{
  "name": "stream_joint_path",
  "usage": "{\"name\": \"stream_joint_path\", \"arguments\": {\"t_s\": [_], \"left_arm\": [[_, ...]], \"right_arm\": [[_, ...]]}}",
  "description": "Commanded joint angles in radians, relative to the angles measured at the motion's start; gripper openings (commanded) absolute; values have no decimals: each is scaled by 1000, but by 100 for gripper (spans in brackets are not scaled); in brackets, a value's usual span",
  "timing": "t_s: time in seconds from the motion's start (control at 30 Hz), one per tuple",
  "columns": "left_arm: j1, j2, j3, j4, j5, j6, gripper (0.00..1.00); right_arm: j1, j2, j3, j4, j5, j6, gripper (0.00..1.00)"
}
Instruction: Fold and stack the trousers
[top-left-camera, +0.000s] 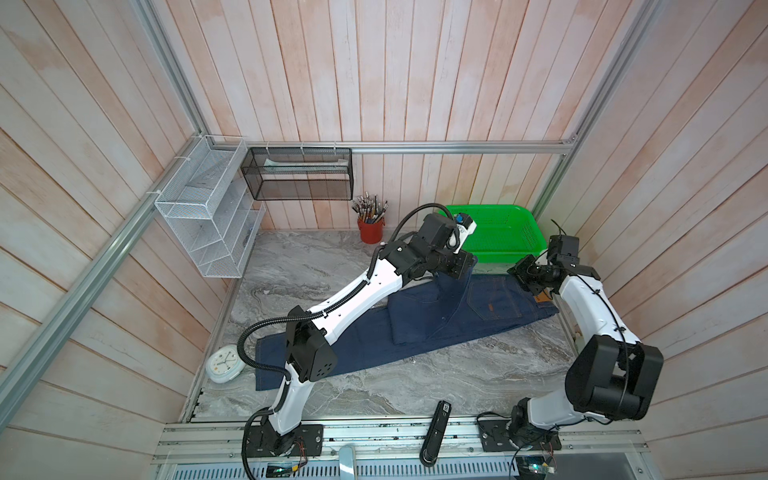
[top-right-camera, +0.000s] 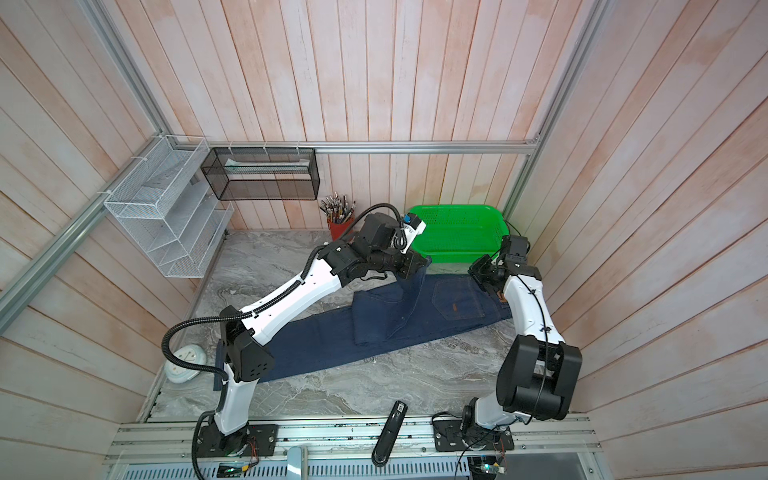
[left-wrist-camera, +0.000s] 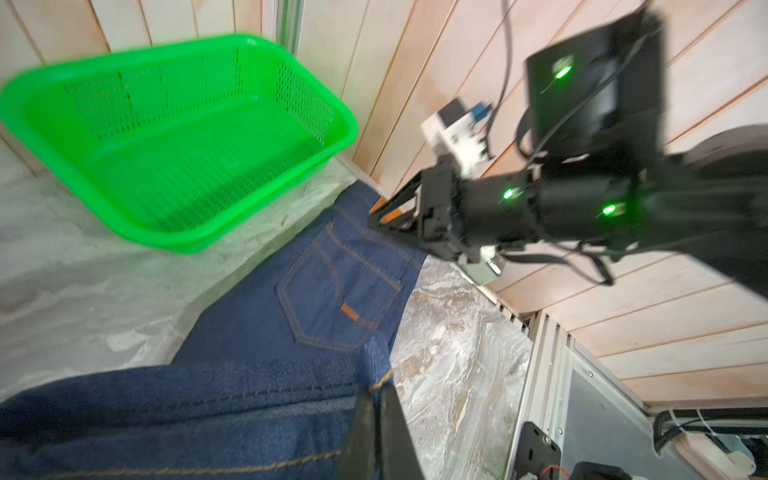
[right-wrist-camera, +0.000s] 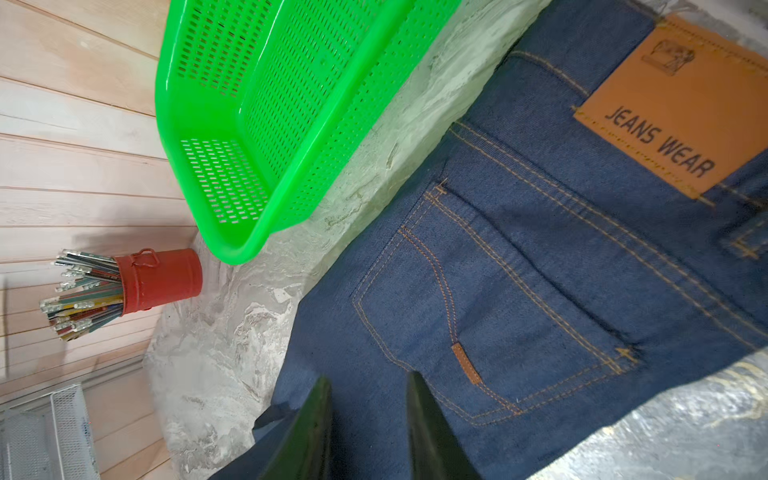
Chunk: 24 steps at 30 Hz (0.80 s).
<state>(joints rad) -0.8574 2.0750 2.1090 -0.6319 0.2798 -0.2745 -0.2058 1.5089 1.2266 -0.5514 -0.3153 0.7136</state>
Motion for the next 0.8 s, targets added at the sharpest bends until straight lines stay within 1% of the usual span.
{"name": "stream_joint_path", "arguments": {"t_s": [0.0,0.03,0.1,0.17,0.23,0.33,0.43,0.5,0.57,0.63,0.67,0.77], "left_arm": [[17,-93,-197,31,-68,-52,0],[17,-127,-268,53,-102,-64,0],[16,-190,-408,88,-114,-80,3],[10,-198,-477,92,-87,-81,7],[-14,-178,-500,100,-61,-77,8],[-56,-114,-453,122,-15,-77,8],[-89,-33,-346,117,18,-62,6],[-136,27,-261,79,52,-37,4],[-163,74,-201,35,73,-6,4],[-180,97,-191,14,100,14,4],[-183,105,-198,5,108,19,7],[-184,122,-216,-27,74,21,13]], "right_arm": [[-2,-1,14,-19,-3,-19,32],[-2,2,14,-16,-6,-19,31],[-2,8,6,-5,-14,-16,31],[-2,16,5,1,-18,-16,31],[-3,22,6,5,-15,-17,31],[-5,27,16,-1,-11,-21,31],[-10,19,27,-12,0,-23,31],[-16,11,38,-22,10,-27,31],[-28,5,43,-29,11,-31,31],[-33,2,47,-31,11,-34,31],[-36,-1,47,-32,10,-34,31],[-36,-3,37,-28,2,-34,31]]}}
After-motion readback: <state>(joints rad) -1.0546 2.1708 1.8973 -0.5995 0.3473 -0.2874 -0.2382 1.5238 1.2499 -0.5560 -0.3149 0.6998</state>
